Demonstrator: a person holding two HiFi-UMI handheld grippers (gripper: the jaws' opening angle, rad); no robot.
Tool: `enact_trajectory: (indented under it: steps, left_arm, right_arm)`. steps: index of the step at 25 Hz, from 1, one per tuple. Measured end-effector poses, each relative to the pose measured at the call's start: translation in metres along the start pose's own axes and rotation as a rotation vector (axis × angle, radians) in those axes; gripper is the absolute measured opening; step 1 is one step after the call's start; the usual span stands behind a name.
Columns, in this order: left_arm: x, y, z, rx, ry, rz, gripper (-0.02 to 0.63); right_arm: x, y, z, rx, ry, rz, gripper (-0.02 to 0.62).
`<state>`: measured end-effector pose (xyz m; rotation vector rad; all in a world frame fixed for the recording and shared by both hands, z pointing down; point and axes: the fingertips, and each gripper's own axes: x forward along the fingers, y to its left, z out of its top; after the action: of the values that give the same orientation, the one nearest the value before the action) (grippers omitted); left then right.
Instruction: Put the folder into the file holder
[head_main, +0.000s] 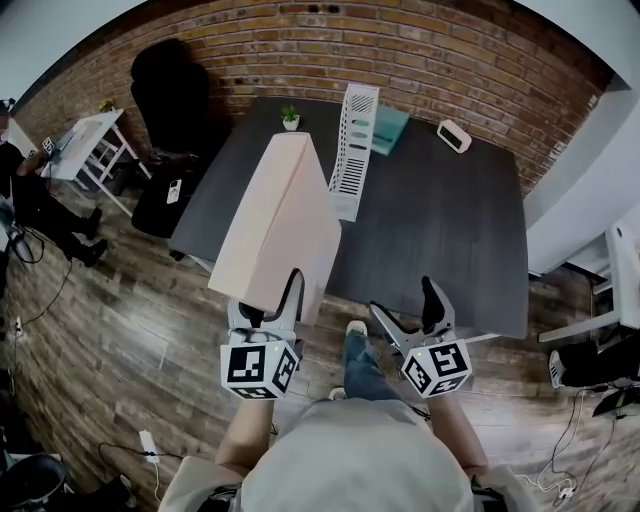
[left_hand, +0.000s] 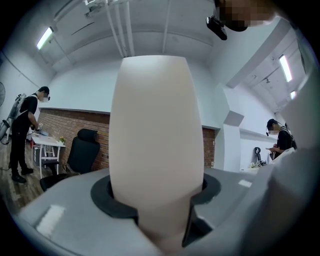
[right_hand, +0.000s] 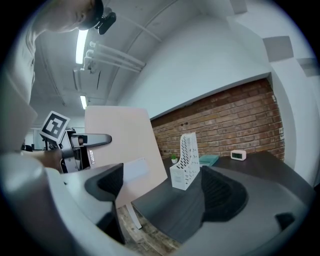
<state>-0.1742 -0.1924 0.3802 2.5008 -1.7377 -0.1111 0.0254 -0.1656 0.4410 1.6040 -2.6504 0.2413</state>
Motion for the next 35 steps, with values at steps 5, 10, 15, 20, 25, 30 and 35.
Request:
enact_trajectory:
  steps: [5,10,15,20,25,30,35]
  left_arm:
    - [0.045,0.004,0.012,0.000,-0.023,-0.021,0.265]
    - [0.097,0.007,0.026,0.016,-0.041,-0.026,0.265]
    - [0.147,0.011,0.033,0.031,-0.044,-0.027,0.265]
    - [0.196,0.010,0.036,0.052,-0.038,-0.037,0.265]
    - [0.232,0.005,0.037,0.094,-0.042,-0.038,0.265]
    - [0.247,0.001,0.045,0.076,-0.037,-0.036,0.265]
    - [0.264,-0.003,0.049,0.081,-0.043,-0.050,0.265]
  right_arm:
    - [0.035,-0.022,0.004,-0.005,0.001,0.016,0.460]
    - [0.070,-0.051,0.019,-0.006,-0.014,0.024,0.460]
    - [0.100,-0.079,0.033,-0.004,-0.025,0.028,0.460]
    - [0.128,-0.109,0.041,0.002,-0.027,0.026,0.460]
    - [0.149,-0.134,0.043,0.010,-0.025,0.027,0.460]
    - [0.165,-0.149,0.043,0.019,-0.018,0.033,0.460]
    - [0.174,-0.161,0.040,0.037,-0.012,0.028,0.460]
